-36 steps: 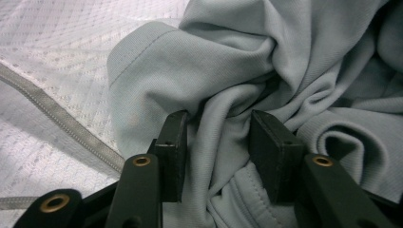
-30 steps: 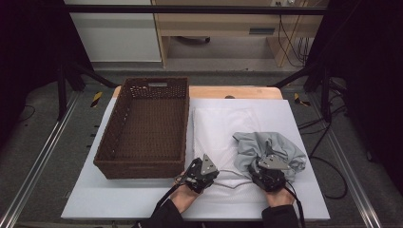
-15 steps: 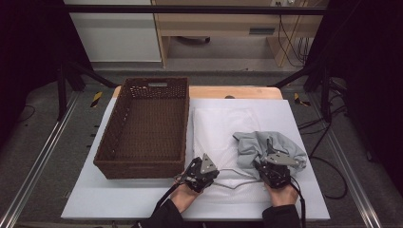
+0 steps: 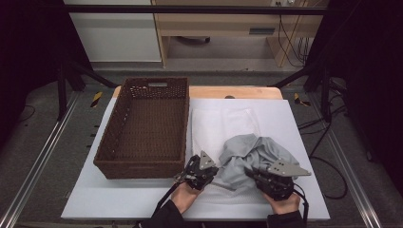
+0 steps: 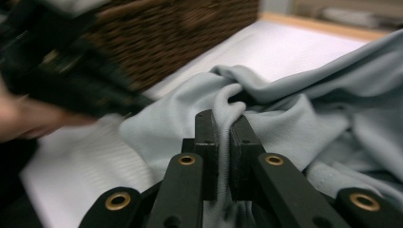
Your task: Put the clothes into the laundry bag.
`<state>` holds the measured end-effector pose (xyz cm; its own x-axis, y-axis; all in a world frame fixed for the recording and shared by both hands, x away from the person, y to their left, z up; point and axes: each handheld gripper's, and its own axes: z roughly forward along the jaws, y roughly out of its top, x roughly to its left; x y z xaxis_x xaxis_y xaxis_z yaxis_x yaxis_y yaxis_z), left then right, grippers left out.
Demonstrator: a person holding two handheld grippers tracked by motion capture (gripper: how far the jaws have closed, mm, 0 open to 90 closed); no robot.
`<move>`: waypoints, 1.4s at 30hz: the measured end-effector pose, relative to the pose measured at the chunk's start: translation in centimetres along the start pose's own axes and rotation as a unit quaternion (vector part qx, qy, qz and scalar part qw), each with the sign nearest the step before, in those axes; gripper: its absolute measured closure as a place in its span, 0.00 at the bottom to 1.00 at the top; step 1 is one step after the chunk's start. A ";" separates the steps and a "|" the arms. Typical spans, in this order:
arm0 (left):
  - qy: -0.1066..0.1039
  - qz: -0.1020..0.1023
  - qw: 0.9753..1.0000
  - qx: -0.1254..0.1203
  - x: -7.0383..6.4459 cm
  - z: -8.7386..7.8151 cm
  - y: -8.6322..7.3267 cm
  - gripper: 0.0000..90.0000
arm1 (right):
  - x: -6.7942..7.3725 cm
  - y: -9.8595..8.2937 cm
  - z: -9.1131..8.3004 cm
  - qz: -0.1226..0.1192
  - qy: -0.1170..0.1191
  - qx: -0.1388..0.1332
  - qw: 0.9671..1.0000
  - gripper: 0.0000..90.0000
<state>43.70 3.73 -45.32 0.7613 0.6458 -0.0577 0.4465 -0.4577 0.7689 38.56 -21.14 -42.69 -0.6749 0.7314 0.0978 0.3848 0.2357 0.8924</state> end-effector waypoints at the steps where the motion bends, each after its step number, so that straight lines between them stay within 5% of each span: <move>1: -0.004 -0.007 1.000 -0.004 0.1 -0.1 0.0 0.98 | 0.4 -0.3 0.6 -0.001 0.013 0.009 1.000 0.94; 3: -0.009 -0.015 1.000 -0.019 0.3 -0.4 0.2 0.98 | 1.1 -0.9 1.9 -0.008 0.028 0.034 0.999 0.94; 6: -0.016 -0.014 0.999 -0.035 0.4 -0.9 0.4 0.98 | 1.7 -1.7 4.1 -0.021 0.018 0.071 0.997 0.93; 13: -0.008 0.027 0.999 -0.042 -0.8 -0.7 0.7 0.98 | 1.7 -2.7 7.0 -0.032 -0.046 0.112 0.992 0.92; 16: 0.002 0.041 0.999 -0.035 -0.9 -0.6 0.6 0.98 | 1.8 -2.6 7.1 -0.042 -0.043 0.116 0.991 0.86; 20: 0.009 0.040 0.999 -0.030 -0.6 -0.7 0.4 0.98 | 1.8 -1.8 5.5 -0.036 -0.013 0.098 0.994 0.76; 25: 0.006 0.034 0.999 -0.022 -0.5 -0.6 0.4 0.98 | 1.0 1.0 2.1 -0.034 -0.060 0.021 0.997 0.64; 29: 0.008 0.042 0.999 -0.014 -0.5 -0.4 0.3 0.98 | 0.2 2.1 3.1 -0.024 -0.071 0.015 0.997 0.52; 33: 0.003 0.043 0.999 -0.012 -0.4 -0.4 0.2 0.98 | 0.1 1.9 6.8 -0.050 -0.091 0.064 0.993 0.58; 38: 0.004 0.042 0.999 -0.006 -0.2 -0.2 0.0 0.98 | 0.1 1.7 7.6 -0.060 -0.112 0.098 0.987 0.95; 42: -0.001 0.027 1.000 -0.016 0.1 -0.5 0.3 0.98 | 0.4 2.4 4.2 -0.056 -0.068 0.053 0.995 0.97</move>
<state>43.65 3.97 -44.79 0.7844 0.6200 -0.0164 0.3891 -0.4715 0.7914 41.86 -17.59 -42.42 -0.6291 0.7745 -0.0663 0.3810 0.3816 0.8421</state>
